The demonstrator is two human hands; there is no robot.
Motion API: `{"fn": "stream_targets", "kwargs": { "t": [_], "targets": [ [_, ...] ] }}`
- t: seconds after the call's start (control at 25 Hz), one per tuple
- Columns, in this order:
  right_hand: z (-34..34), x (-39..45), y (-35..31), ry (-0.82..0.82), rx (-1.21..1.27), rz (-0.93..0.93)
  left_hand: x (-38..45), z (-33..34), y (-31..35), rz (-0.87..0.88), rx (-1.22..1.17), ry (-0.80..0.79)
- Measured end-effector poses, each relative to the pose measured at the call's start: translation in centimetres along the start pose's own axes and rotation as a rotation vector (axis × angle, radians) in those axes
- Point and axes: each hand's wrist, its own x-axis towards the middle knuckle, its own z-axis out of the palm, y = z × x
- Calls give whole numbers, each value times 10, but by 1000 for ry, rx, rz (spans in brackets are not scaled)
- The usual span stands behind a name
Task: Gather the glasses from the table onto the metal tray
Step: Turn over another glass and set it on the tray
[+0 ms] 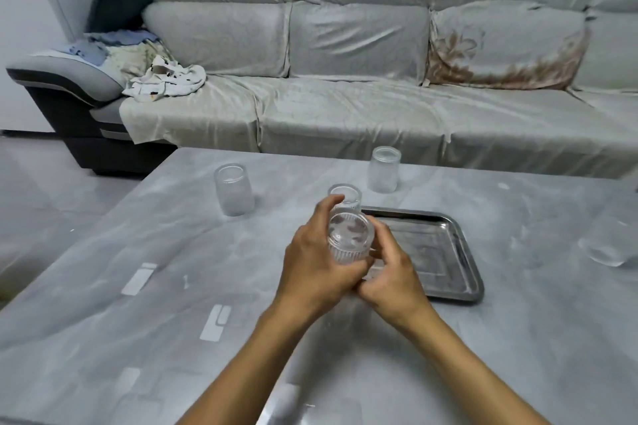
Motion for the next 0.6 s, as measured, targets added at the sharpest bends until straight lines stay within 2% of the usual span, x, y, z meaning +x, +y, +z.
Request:
{"fn": "stream_targets", "kwargs": {
  "t": [0.12,0.16,0.2,0.28,0.36,0.44,0.6],
  "targets": [
    [-20,5,21,103,11,69,16,16,-15,-62,-286,-227],
    [-26,7,27,158,21,108,21,20,-24,-112,-331,-213],
    [-32,12,34,218,40,142,25,24,-35,-183,-280,-136],
    [-46,25,49,311,39,186,31,31,-60,-387,106,-18],
    [-56,41,61,316,-3,205,32,35,-80,-579,423,-140],
    [-55,57,70,283,-40,225,33,37,-93,-654,451,-245],
    [-41,81,85,221,-175,226,37,41,-109,-609,375,-243]
  ]
}}
